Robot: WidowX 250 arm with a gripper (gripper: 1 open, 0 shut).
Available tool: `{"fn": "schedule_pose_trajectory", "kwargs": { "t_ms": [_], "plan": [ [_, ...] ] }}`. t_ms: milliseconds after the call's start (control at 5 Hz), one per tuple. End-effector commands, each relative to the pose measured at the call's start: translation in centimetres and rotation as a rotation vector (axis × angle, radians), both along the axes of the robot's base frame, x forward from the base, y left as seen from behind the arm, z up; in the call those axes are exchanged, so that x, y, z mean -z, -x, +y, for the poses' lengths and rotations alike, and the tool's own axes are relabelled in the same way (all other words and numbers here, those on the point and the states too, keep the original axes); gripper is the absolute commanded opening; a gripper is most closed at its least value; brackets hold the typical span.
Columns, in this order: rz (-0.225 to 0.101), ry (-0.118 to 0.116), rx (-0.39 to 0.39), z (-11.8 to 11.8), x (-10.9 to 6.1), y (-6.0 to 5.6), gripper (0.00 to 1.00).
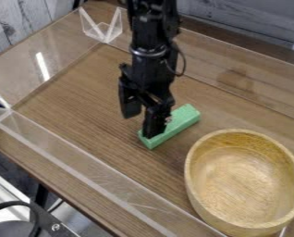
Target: Put the green block in the brown bowl
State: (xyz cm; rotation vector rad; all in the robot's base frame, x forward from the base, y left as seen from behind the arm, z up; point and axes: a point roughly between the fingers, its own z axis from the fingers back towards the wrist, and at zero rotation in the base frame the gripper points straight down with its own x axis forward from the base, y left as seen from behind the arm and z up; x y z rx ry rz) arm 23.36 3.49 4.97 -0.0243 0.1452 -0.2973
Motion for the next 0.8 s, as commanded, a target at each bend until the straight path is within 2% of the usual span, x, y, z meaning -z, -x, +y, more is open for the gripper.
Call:
{"fn": "schedule_pose_trajectory", "kwargs": {
  "t_ms": [0,600],
  "plan": [
    [-0.038,0.001,0.005,0.08,0.04,-1.03,1.0],
    [-0.048,0.018,0.018,-0.49,0.86,-1.7,1.0]
  ]
}}
